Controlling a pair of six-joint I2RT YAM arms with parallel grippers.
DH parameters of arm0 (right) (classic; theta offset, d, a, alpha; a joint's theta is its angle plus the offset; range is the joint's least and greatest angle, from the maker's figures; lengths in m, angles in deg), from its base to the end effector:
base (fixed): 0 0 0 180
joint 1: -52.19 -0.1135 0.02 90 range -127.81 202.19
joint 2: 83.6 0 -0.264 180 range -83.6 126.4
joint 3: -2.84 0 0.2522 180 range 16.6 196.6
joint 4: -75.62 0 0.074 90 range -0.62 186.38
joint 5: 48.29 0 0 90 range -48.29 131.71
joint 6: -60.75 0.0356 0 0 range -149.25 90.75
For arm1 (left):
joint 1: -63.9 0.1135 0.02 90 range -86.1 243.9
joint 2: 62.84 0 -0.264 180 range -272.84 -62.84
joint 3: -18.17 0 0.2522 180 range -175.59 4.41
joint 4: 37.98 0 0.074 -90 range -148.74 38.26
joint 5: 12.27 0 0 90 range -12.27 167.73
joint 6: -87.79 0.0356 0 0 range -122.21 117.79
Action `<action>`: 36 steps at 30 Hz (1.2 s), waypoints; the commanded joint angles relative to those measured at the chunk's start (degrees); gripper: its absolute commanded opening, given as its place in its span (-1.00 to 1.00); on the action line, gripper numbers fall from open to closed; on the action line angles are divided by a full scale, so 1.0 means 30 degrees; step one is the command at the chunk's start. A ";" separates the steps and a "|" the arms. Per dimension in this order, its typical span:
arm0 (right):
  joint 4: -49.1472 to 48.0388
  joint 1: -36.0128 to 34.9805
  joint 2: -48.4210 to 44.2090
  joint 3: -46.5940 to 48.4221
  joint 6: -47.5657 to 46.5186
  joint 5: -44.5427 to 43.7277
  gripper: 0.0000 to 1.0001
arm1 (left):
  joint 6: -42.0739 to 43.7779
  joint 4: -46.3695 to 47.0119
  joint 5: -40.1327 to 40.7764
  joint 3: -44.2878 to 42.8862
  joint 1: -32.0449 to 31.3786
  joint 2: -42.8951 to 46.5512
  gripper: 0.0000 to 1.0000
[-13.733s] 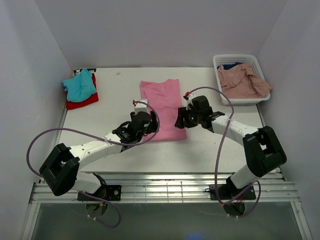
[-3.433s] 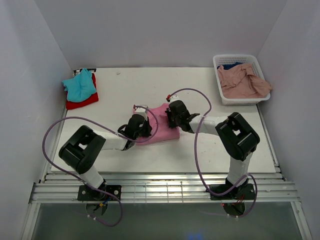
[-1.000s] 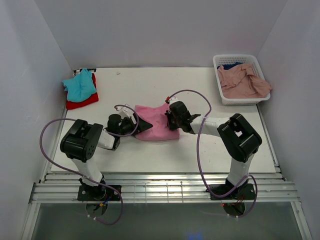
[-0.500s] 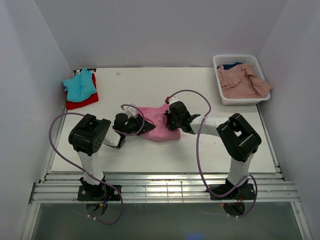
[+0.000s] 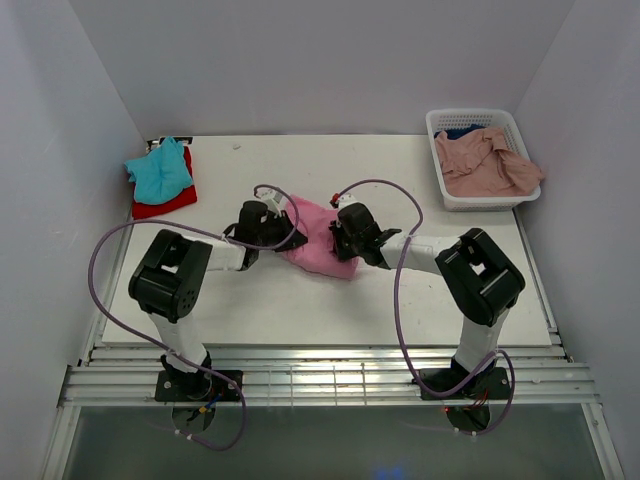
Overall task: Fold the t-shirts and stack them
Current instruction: Neatly place the folded tshirt to the corner
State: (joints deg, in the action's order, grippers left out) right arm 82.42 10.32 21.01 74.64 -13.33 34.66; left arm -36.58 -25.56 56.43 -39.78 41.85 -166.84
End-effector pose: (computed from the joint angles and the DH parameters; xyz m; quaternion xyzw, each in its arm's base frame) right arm 0.2880 0.2522 0.1626 -0.1773 0.8860 0.1566 0.3989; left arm 0.3178 -0.1427 0.1287 -0.0062 0.8706 -0.3630 0.3320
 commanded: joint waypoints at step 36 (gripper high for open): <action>0.0680 -0.0341 -0.3877 -0.2707 -0.1206 0.0123 -0.65 | 1.3946 -2.2055 0.6221 -2.8277 0.8605 -0.9334 -0.85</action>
State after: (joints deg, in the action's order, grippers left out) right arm 86.18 9.62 10.81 66.66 -16.26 34.24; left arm 2.89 -89.06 75.93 -120.30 66.03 -194.82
